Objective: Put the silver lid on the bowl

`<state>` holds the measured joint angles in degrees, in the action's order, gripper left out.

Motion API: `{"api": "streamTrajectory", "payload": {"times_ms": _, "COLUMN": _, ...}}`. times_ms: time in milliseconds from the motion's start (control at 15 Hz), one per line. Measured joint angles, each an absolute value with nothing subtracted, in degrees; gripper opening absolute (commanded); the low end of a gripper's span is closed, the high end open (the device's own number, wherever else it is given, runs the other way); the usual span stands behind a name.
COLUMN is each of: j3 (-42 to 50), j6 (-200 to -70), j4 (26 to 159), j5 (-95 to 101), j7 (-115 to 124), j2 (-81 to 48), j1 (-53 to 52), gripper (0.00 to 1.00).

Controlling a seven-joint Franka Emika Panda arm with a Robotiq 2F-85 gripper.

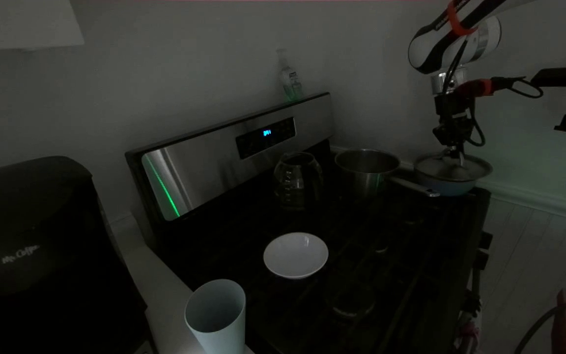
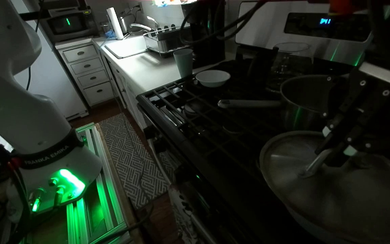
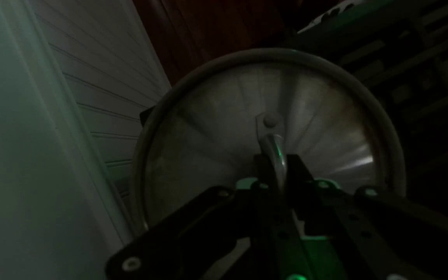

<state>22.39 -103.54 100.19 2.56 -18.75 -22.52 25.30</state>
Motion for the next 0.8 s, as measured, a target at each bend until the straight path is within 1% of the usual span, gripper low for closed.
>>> {"api": "streamTrajectory", "payload": {"times_ms": 400, "j3": 22.15, "j6": -103.58, "j4": 97.16, "j5": 4.93, "j7": -13.03, "j2": -25.66, "j1": 25.27, "gripper": 0.04}}
{"api": "streamTrajectory", "payload": {"times_ms": 467, "j3": 22.15, "j6": -103.32, "j4": 96.88, "j5": 5.16, "j7": -12.68, "j2": -26.01, "j1": 25.28, "gripper": 0.40}}
{"api": "streamTrajectory", "payload": {"times_ms": 533, "j3": 22.14, "j6": -103.06, "j4": 96.57, "j5": 5.42, "j7": -12.44, "j2": -26.29, "j1": 25.27, "gripper": 0.41}}
{"api": "streamTrajectory", "payload": {"times_ms": 733, "j3": 21.81, "j6": -102.71, "j4": 96.29, "j5": 5.66, "j7": -11.95, "j2": -26.54, "j1": 25.27, "gripper": 0.60}}
{"api": "streamTrajectory", "payload": {"times_ms": 800, "j3": 21.64, "j6": -102.71, "j4": 96.29, "j5": 5.67, "j7": -11.88, "j2": -26.54, "j1": 25.27, "gripper": 0.68}}
